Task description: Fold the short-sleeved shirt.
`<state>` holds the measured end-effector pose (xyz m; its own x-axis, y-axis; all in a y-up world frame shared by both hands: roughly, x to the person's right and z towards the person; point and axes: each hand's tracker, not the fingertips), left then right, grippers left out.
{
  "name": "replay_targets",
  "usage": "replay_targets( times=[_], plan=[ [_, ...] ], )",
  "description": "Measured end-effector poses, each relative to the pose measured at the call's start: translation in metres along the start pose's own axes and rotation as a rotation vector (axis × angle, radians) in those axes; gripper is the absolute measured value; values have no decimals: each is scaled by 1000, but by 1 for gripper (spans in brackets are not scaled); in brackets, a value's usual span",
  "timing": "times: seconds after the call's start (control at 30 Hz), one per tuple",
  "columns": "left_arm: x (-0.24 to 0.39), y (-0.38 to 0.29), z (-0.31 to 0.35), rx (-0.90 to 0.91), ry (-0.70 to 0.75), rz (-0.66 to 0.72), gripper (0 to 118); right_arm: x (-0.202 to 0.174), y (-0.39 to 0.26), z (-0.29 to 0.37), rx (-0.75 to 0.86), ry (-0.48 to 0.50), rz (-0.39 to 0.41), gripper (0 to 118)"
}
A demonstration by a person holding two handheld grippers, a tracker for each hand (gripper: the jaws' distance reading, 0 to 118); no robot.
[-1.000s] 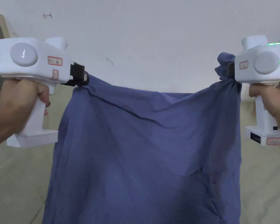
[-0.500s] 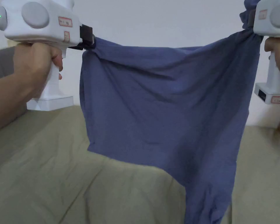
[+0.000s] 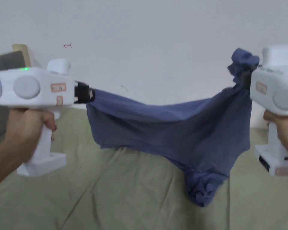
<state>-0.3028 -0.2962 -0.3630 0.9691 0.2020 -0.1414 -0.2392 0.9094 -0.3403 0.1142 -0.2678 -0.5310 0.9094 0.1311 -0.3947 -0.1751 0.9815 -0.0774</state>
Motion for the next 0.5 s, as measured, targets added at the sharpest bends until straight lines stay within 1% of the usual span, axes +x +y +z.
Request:
replay_targets(
  times=[0.03, 0.07, 0.1, 0.13, 0.17, 0.2, 0.23, 0.27, 0.3, 0.33, 0.37, 0.4, 0.43, 0.47, 0.5],
  plan=[
    [-2, -17, 5, -17, -2, 23, 6, -3, -15, 12, -28, -8, -18, 4],
    [-8, -31, 8, -42, -17, 32, 6, -5, -29, 25, -58, 35, -4, 4],
    [-9, -50, 15, -46, -19, 25, 6, -7, -46, 39, -44, 18, -4, 4],
    [-10, -70, 23, -61, -22, 27, 6, -10, -63, 53, -76, -6, -5, 4],
    [-12, -86, 29, -88, -54, 42, 6, -10, -78, 68, -101, 34, -7, 4],
    [-13, -105, 37, -105, -56, 40, 6, -10, -97, 85, -95, 31, -25, 4],
    [-12, -123, 46, -121, -48, 47, 6, -13, -114, 103, -145, 5, -53, 4],
    [-15, -140, 56, -123, -70, 62, 6, -12, -129, 121, -171, 43, -106, 4],
    [-16, -156, 66, -130, -72, 54, 6, -12, -147, 139, -193, 59, -156, 4],
    [-11, -172, 78, -176, -53, 57, 6, -14, -164, 155, -253, 60, -159, 4],
    [-14, -186, 89, -172, -86, 82, 6, -14, -179, 172, -275, 74, -163, 4],
    [-14, -200, 99, -193, -111, 88, 6, -11, -196, 187, -274, 62, -171, 4],
    [-12, -213, 110, -225, -92, 63, 6, -13, -210, 200, -336, 62, -158, 4],
    [-10, -227, 122, -217, -96, 59, 6, -13, -221, 215, -359, 67, -180, 4],
    [-10, -236, 130, -250, -105, 44, 6, -13, -232, 228, -377, 63, -233, 4]
  ],
)
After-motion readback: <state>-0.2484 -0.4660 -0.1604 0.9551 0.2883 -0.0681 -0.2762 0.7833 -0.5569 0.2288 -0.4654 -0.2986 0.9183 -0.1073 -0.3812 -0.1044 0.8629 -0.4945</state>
